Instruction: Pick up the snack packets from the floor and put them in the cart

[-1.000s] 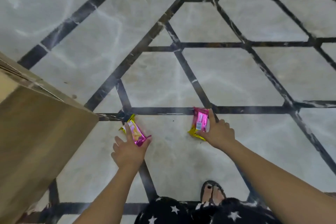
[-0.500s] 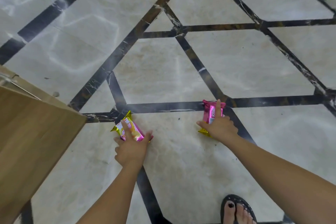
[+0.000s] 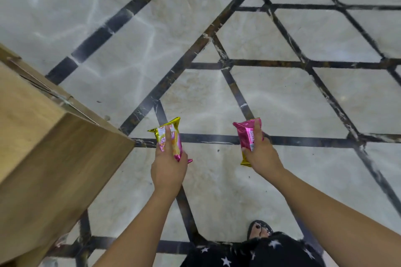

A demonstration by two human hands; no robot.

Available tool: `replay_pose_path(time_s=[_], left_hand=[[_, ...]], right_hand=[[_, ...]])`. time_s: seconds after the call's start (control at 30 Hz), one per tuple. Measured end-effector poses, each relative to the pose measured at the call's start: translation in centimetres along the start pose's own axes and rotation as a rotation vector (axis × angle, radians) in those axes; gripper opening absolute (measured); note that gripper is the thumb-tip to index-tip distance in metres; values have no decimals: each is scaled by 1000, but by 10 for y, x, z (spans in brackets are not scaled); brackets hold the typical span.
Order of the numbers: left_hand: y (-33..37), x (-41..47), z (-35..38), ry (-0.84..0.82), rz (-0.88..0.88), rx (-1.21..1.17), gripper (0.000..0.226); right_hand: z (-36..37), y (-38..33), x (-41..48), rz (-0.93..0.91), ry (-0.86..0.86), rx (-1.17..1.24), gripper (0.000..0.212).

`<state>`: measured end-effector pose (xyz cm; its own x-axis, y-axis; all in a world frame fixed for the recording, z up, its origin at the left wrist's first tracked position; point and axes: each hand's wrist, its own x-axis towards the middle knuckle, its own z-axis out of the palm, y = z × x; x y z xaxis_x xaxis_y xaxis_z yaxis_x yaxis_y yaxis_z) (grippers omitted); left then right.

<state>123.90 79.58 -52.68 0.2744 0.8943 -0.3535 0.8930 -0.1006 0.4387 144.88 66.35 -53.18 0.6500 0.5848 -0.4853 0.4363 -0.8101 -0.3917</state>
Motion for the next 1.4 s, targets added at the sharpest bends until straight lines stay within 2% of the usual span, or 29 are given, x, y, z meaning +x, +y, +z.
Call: replay_pose_path(time_s=[0.23, 0.4, 0.63, 0.73, 0.87, 1.0, 1.13, 1.4], left_hand=[[93, -102, -209, -6, 40, 19, 83], [130, -191, -356, 31, 43, 7, 82], [137, -326, -475, 65, -2, -108, 80], [133, -373, -504, 90, -18, -222, 81], [113, -413, -525, 148, -34, -213, 83], [96, -449, -538, 262, -129, -183, 86], [93, -495, -529, 413, -275, -270, 85], [81, -585, -503, 520, -662, -323, 85]], right_hand=[[-172, -108, -129, -108, 61, 76, 98], [-281, -177, -243, -115, 75, 46, 98], [-331, -212, -394, -135, 63, 194, 99], [-345, -230, -439, -192, 76, 252, 97], [-367, -254, -472, -322, 55, 272, 93], [-374, -274, -495, -456, 6, 289, 91], [-364, -280, -515, -634, -114, 187, 89], [-334, -286, -558, -907, -365, -52, 87]])
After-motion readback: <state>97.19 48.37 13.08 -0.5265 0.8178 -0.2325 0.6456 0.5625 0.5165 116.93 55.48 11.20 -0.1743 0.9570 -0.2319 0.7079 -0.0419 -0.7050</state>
